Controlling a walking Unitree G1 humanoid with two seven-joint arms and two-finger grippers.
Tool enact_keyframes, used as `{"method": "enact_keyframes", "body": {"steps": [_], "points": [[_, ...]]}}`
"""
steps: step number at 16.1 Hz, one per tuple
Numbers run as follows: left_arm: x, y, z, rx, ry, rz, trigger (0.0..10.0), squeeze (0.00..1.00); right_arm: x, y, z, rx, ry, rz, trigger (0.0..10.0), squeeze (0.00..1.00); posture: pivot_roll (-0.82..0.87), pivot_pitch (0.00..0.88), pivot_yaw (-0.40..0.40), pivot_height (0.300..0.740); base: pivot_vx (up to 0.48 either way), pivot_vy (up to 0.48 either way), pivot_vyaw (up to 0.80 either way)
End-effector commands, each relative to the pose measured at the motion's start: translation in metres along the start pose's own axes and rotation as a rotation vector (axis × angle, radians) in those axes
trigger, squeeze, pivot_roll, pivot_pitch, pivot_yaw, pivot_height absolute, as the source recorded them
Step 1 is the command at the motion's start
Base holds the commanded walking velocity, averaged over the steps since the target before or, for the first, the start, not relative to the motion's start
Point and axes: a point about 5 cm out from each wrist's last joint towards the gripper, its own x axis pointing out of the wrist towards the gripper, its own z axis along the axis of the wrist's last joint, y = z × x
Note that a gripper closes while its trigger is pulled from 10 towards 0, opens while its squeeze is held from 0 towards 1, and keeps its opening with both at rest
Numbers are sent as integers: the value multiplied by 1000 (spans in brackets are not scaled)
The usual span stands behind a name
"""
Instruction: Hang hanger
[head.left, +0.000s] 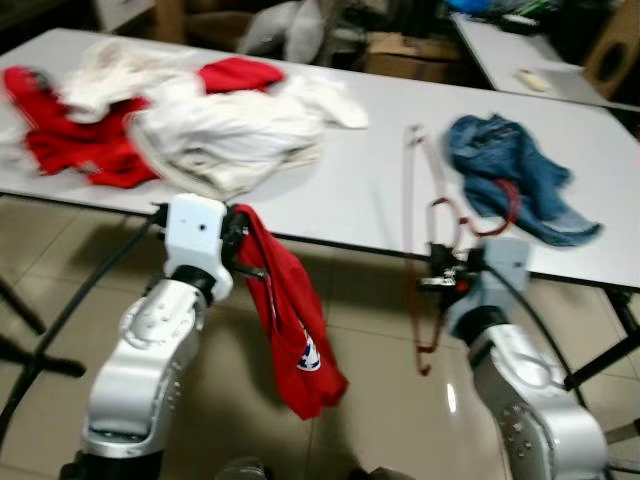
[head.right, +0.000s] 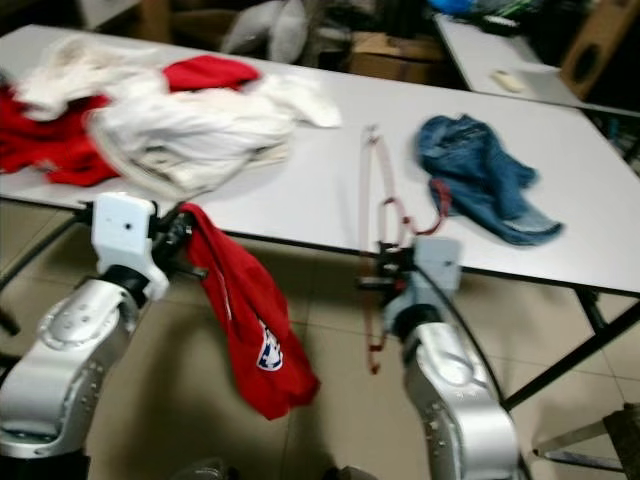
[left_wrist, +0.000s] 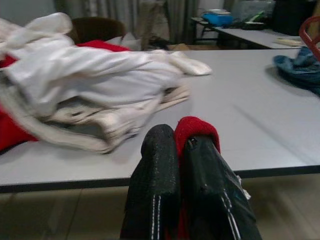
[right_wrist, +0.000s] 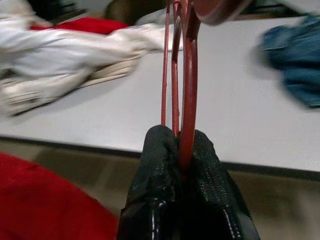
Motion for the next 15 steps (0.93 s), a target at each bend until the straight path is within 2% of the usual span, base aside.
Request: {"method": "enact_keyframes", "body": {"steps": [1,6,10,12,15], "points": [[3,-3,9,12,-42,-13,10000,0,-2,-6,0,-2,8,-22,10000,0,42,34,-57,740,0,382,0],[8,-4,11,30,-53,-38,10000,0,-6,-15,-9,8,41,-121,10000,0,43,19,-47,740,0,382,0],[9,-7,11,30,-53,-52,10000,0,-7,-14,-11,18,46,-116,10000,0,43,21,-42,740,0,382,0],[10,-8,12,28,-53,-55,10000,0,-7,-12,-10,28,39,-110,10000,0,44,20,-41,740,0,381,-675],[11,-9,12,25,-55,-60,10000,0,-6,-12,-9,25,33,-112,10000,0,44,22,-40,740,0,380,0]]}}
